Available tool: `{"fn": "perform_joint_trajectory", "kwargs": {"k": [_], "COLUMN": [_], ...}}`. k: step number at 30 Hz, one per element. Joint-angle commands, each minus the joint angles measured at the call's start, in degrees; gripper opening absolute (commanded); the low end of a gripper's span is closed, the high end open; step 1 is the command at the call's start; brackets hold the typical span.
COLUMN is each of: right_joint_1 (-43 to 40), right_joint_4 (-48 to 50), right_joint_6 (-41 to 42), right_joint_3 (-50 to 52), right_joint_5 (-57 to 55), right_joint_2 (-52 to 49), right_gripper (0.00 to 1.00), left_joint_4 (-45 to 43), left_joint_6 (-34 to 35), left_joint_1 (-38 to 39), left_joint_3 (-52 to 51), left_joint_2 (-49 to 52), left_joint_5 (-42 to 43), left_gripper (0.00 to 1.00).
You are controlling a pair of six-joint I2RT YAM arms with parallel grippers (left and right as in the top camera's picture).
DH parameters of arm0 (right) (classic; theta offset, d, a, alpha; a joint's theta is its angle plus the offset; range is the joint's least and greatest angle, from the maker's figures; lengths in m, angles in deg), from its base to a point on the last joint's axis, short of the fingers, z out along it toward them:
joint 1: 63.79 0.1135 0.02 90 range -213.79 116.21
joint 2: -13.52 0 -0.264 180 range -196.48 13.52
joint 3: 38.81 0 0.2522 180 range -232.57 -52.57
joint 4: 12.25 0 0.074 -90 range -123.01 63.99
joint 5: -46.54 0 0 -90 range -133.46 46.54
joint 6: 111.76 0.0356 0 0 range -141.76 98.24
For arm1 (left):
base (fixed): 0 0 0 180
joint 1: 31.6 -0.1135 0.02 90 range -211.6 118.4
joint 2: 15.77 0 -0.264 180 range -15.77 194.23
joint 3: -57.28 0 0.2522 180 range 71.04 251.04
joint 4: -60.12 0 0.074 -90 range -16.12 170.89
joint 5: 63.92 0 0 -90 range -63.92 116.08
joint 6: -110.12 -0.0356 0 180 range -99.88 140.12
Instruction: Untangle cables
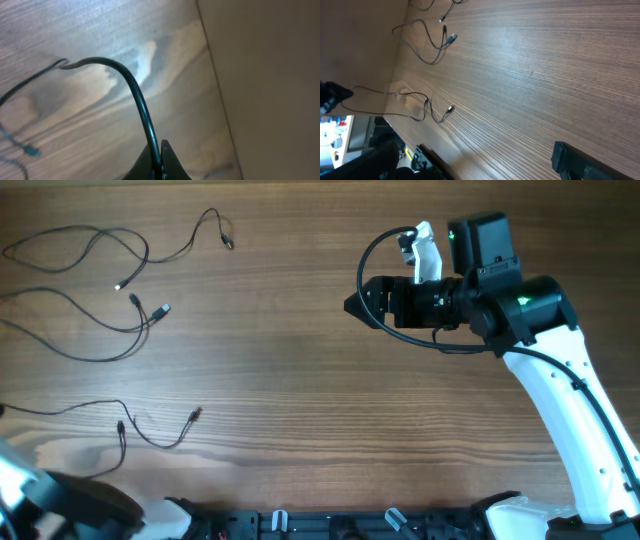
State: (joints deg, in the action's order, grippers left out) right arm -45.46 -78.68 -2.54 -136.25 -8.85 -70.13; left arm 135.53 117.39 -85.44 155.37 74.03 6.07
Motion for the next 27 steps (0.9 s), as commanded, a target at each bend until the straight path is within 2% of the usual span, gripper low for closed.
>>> {"fn": "perform_joint_trajectory", "kwargs": {"k": [1,4,7,8,9,11,13,14,18,23,27], "right_joint_1": [0.0,0.0,0.0,0.0,0.0,0.0,0.0,0.0,0.2,0.2,0.2], "right_joint_4": [0.3,0.3,0.3,0.4,0.3,0.5,0.5,0.5,0.2,-0.6,-1.1], "right_joint_6": [-1.0,-1.0,-0.4,0.3,0.7,1.0,1.9,1.9,2.0,1.8,1.8], "right_joint_3": [0.1,0.1,0.1,0.1,0.1,0.1,0.1,0.1,0.1,0.1,0.1], "right_joint_5": [-0.6,-0.6,-0.6,-0.7,-0.8,-0.8,-0.8,-0.8,-0.7,-0.3,-0.3], "right_joint_2": [1.1,0.6,-0.7,-1.2,-1.6,-2.5,-3.3,-3.9,-5.2,-5.4,-5.4], "right_gripper": [1.0,1.0,1.0,1.0,1.0,1.0,1.0,1.0,1.0,1.0,1.0], "left_joint_4": [-2.7,-7.5,-16.7,-17.8,-19.3,-21.1,-21.8,-21.8,-22.2,-21.8,-18.3], "left_joint_6": [-1.2,-6.5,-14.2,-14.7,-14.6,-14.6,-14.7,-14.8,-23.2,-34.1,-41.9], "left_joint_1": [-2.3,-3.0,-3.0,-3.0,-3.0,-3.0,-3.0,-3.0,-3.0,-3.0,-2.9], "left_joint_3": [0.0,0.0,0.0,0.0,0.0,0.0,0.0,0.0,0.0,0.0,0.0], "left_joint_2": [4.7,7.1,9.4,9.6,9.9,10.4,10.8,10.9,12.1,12.8,12.7], "left_joint_5": [-4.4,-4.5,-4.5,-4.5,-4.5,-4.5,-4.5,-4.5,-4.0,-1.3,5.4], "left_gripper": [0.04,0.04,0.04,0.05,0.13,0.41,0.52,0.65,0.99,1.0,1.0]}}
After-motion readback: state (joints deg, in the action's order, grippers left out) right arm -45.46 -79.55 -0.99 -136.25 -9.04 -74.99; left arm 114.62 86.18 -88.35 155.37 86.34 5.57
